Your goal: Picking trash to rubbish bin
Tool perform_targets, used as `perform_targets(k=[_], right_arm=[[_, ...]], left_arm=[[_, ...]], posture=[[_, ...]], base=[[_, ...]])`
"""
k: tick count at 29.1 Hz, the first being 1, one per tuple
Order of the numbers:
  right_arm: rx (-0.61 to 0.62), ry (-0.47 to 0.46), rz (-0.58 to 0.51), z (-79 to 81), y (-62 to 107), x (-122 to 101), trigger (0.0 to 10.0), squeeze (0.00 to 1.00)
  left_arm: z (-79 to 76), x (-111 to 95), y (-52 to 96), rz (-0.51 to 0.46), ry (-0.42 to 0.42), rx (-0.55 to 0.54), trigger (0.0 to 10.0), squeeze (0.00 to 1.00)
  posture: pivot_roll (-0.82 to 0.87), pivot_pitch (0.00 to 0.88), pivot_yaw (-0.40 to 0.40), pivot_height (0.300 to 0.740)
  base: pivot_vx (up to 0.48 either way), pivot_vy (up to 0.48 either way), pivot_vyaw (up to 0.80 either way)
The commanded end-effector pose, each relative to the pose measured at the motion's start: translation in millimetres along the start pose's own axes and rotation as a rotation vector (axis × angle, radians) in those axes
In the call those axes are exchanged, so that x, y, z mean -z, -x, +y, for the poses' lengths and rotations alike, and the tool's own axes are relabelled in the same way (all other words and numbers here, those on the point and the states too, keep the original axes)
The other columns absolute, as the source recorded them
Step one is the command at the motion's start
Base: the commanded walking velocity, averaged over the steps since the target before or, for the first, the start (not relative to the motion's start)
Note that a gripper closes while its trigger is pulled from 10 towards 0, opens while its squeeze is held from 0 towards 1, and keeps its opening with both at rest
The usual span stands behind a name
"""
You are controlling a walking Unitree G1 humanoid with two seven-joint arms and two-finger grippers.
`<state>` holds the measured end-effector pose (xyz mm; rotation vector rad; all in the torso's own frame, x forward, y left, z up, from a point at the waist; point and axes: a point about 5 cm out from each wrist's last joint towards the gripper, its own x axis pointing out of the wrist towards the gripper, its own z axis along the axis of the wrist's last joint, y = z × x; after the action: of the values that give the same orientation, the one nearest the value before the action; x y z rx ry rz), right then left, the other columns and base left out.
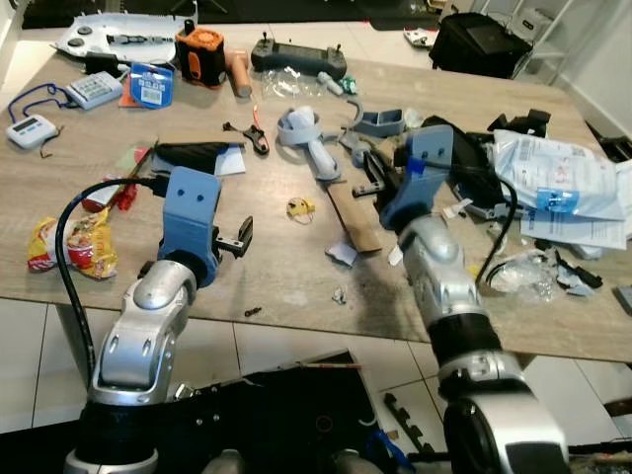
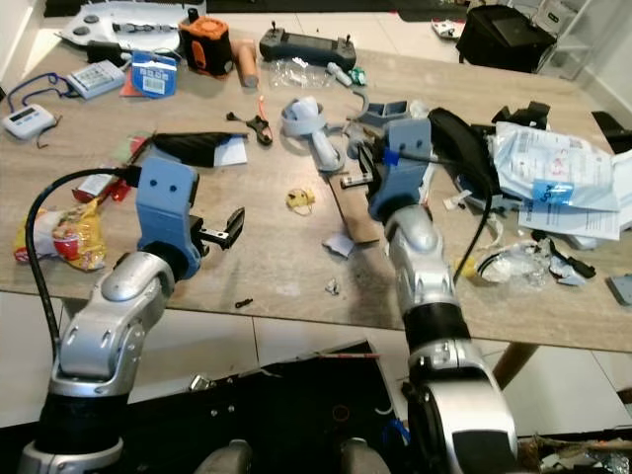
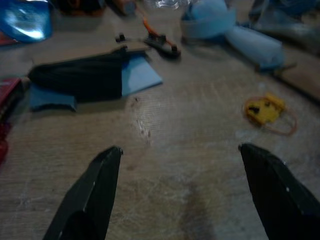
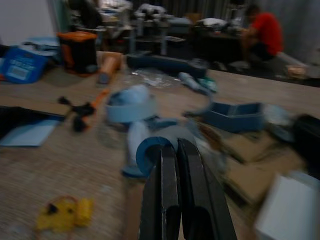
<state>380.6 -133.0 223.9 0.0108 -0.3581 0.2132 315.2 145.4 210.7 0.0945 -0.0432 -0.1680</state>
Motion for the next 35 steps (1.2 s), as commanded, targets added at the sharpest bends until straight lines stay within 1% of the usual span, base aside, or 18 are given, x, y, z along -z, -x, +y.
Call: perform_targets(k=[1, 2, 4, 6, 7, 8, 10, 12, 13, 15, 22, 26, 35], right_arm=[[0.054, 0.000, -0.001, -4.6, 9.5, 4, 10.0, 0.00], [0.070, 0.001, 0.000, -4.2, 13.2, 5, 10.0, 0.00], [0.080, 0.031, -0.008, -1.3, 21.1, 5, 10.0, 0.00], [0.098, 0.034, -0.026, 1.0, 27.3, 3, 10.0, 0.00], [0.098, 0.034, -0.026, 1.0, 27.3, 3, 10.0, 0.00], [0.112, 0.063, -0.056, 3.0, 36.0, 0, 10.0, 0.00], [0.115, 0.074, -0.062, 4.1, 39.1, -1, 10.0, 0.00], [0.133, 0.072, -0.052, 4.2, 44.3, 1, 10.0, 0.00], [0.133, 0.072, -0.052, 4.2, 44.3, 1, 10.0, 0.00], [0.134, 0.043, -0.033, 6.3, 49.4, 4, 10.0, 0.00], [0.143, 0.039, -0.016, 7.5, 52.1, 4, 10.0, 0.00], [0.146, 0.042, 0.001, 9.0, 52.7, 4, 10.0, 0.00], [0.150, 0.033, 0.022, 9.9, 53.7, 3, 10.0, 0.00]], left_arm=[[-4.8, 2, 0.5, -0.006, 0.001, -0.019, 10.0, 0.00], [-5.7, 2, 0.1, -0.009, -0.002, -0.029, 10.0, 0.00], [-7.0, 4, -1.6, 0.000, 0.021, -0.047, 10.0, 0.00], [-8.0, 5, -2.1, 0.000, 0.044, -0.057, 10.0, 0.00], [-8.0, 5, -2.1, 0.000, 0.044, -0.057, 10.0, 0.00], [-13.0, 6, -1.0, 0.001, 0.033, -0.051, 10.0, 0.00], [-15.3, 7, -0.4, 0.001, 0.028, -0.045, 10.0, 0.00], [-21.2, 6, 1.5, -0.013, 0.005, -0.010, 10.0, 0.00], [-21.2, 6, 1.5, -0.013, 0.005, -0.010, 10.0, 0.00], [-24.6, 6, 0.4, -0.013, 0.002, -0.003, 10.0, 0.00], [-27.3, 3, -2.4, -0.021, 0.007, 0.001, 10.0, 0.00], [-24.4, 4, -1.6, -0.011, 0.003, -0.007, 10.0, 0.00], [-20.4, 4, -0.9, -0.005, -0.017, -0.006, 10.0, 0.00]], posture=[[0.15, 0.133, -0.083, 0.740], [0.15, 0.133, -0.083, 0.740], [0.14, 0.128, -0.080, 0.740], [0.14, 0.129, -0.075, 0.740], [0.14, 0.129, -0.075, 0.740], [0.13, 0.124, -0.057, 0.740], [0.13, 0.124, -0.057, 0.740], [0.13, 0.121, -0.050, 0.740], [0.13, 0.121, -0.050, 0.740], [0.13, 0.124, -0.035, 0.740], [0.13, 0.130, -0.039, 0.740], [0.13, 0.150, -0.043, 0.740], [0.14, 0.153, -0.044, 0.740]], base=[[0.000, 0.000, 0.00], [0.000, 0.000, 0.00], [0.000, 0.000, 0.00], [0.000, 0.000, 0.00], [0.000, 0.000, 0.00], [0.000, 0.000, 0.00], [0.000, 0.000, 0.00], [0.000, 0.000, 0.00], [0.000, 0.000, 0.00], [0.000, 0.000, -0.38], [0.000, 0.000, -0.79], [0.000, 0.000, -0.80], [0.000, 0.000, -0.80]])
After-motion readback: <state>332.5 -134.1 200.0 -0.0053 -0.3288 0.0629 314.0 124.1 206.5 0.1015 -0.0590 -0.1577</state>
